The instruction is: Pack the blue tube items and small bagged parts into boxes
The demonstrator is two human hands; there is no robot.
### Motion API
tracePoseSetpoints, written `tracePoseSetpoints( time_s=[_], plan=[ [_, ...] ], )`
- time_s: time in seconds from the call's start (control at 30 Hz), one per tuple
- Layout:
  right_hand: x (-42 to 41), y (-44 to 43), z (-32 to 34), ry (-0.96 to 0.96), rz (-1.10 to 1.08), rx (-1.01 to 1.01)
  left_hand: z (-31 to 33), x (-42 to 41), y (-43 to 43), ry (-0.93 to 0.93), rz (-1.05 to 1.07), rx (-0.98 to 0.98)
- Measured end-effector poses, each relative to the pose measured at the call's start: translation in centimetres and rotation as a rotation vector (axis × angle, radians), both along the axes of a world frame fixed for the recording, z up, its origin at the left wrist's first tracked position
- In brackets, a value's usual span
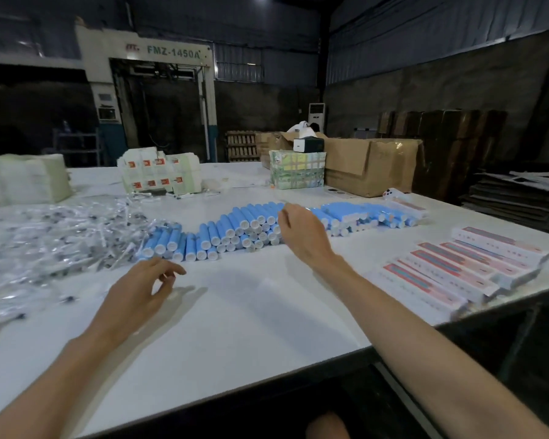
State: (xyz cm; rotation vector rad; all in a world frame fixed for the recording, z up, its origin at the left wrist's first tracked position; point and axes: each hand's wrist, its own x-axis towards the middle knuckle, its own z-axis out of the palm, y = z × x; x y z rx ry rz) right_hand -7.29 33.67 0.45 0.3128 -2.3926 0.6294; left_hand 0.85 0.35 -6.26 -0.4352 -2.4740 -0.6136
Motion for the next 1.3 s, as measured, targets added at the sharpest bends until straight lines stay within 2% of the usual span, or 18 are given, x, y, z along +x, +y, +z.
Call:
tracePoseSetpoints(
  time_s=[0.17,0.27,0.33,0.53,0.63,0.77,0.87,0.93,1.03,1.13,1.3],
  plan=[
    [2.0,-12.4,-2.7,-0.044,0.354,-0.055,2.1,1.3,0.3,-0.148,0.151,-0.044],
    [2.4,-16.9,-5.4,-0.107,0.471,-0.102,2.9,2.4,-1.0,-0.233,0.272,-0.006],
    [2.1,-17.8,-7.0,-0.145,0.517,-0.127,2.9,3.7,-2.7,-0.259,0.377,-0.050],
    [0.5,-17.4,-8.3,-0.233,0.541,-0.258,3.0,8.8,-10.1,-0.154,0.982,-0.404],
    [0.7,-17.6,-8.3,-0.241,0.571,-0.247,2.6,11.0,-13.0,-0.259,1.180,-0.497],
    [1.1,-17.5,-8.2,-0.253,0.613,-0.192,1.7,12.2,-14.3,-0.331,1.203,-0.608],
    [1.4,-17.2,-8.1,-0.260,0.620,-0.194,1.8,12.3,-14.1,-0.289,1.187,-0.685],
    [1.5,-17.0,-8.1,-0.262,0.618,-0.199,2.2,12.3,-14.0,-0.258,1.114,-0.587],
    [1.5,-17.0,-7.9,-0.263,0.611,-0.212,4.1,12.2,-13.5,-0.223,0.873,-0.218],
    [1.5,-17.1,-7.9,-0.264,0.611,-0.225,5.6,11.7,-12.5,-0.253,0.653,0.093],
    [1.4,-17.0,-8.0,-0.294,0.621,-0.243,5.6,9.7,-10.9,-0.337,0.469,0.477]
  ],
)
